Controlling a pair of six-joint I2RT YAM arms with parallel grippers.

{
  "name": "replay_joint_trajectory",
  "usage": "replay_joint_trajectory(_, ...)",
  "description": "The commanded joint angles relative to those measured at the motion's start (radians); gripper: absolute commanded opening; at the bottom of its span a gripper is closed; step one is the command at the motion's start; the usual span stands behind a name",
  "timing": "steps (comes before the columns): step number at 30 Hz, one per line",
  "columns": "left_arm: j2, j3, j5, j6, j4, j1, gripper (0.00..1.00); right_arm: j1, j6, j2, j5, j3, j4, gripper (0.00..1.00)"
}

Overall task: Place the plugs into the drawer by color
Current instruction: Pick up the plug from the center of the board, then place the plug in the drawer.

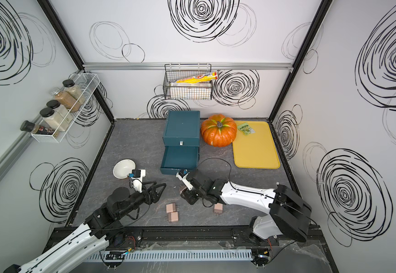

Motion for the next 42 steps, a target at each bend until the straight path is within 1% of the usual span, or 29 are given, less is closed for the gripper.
replay_joint_trajectory(1,-0.070,-0.032,-0.038,-0.051,-0.009,0.030,0.82,-0.018,0.010,0.002,-0.028,0.171,-0.090,0.30)
replay_joint_trajectory(3,-0.072,-0.042,-0.024,-0.064,-0.006,0.048,0.82,-0.043,-0.031,0.066,-0.068,0.281,-0.118,0.30)
replay_joint_trajectory(7,-0.052,-0.050,-0.066,-0.114,-0.007,0.091,0.81,-0.114,-0.195,0.284,-0.093,0.571,-0.312,0.30)
replay_joint_trajectory(9,-0.022,-0.053,-0.012,-0.124,0.050,0.131,0.81,-0.151,-0.255,0.395,-0.099,0.711,-0.411,0.30)
replay_joint_trajectory(11,0.014,-0.049,0.065,-0.137,0.095,0.165,0.81,-0.169,-0.295,0.465,-0.076,0.794,-0.431,0.31)
replay_joint_trajectory(12,0.034,-0.049,0.098,-0.136,0.120,0.178,0.81,-0.174,-0.323,0.499,-0.086,0.829,-0.445,0.31)
replay_joint_trajectory(14,0.071,-0.064,0.128,-0.138,0.159,0.191,0.81,-0.179,-0.360,0.554,-0.094,0.888,-0.498,0.31)
replay_joint_trajectory(15,0.088,-0.075,0.138,-0.134,0.177,0.194,0.81,-0.182,-0.370,0.564,-0.079,0.903,-0.513,0.31)
replay_joint_trajectory(18,0.127,-0.081,0.176,-0.123,0.195,0.203,0.80,-0.196,-0.398,0.559,-0.076,0.881,-0.490,0.32)
replay_joint_trajectory(22,0.153,-0.072,0.187,-0.118,0.209,0.204,0.81,-0.197,-0.439,0.595,-0.040,0.892,-0.516,0.33)
replay_joint_trajectory(26,0.158,-0.072,0.200,-0.122,0.221,0.204,0.81,-0.205,-0.466,0.653,-0.027,0.917,-0.534,0.38)
replay_joint_trajectory(30,0.148,-0.075,0.210,-0.113,0.212,0.203,0.81,-0.212,-0.476,0.716,0.039,0.967,-0.594,0.43)
replay_joint_trajectory(33,0.135,-0.079,0.208,-0.112,0.208,0.203,0.81,-0.226,-0.478,0.734,0.039,0.981,-0.585,0.45)
replay_joint_trajectory(35,0.132,-0.077,0.212,-0.106,0.205,0.204,0.81,-0.228,-0.482,0.746,0.044,0.998,-0.598,0.49)
replay_joint_trajectory(38,0.130,-0.079,0.214,-0.105,0.194,0.204,0.81,-0.228,-0.490,0.755,0.055,1.016,-0.626,0.58)
replay_joint_trajectory(42,0.118,-0.077,0.213,-0.099,0.188,0.203,0.81,-0.228,-0.468,0.715,0.025,1.010,-0.614,0.64)
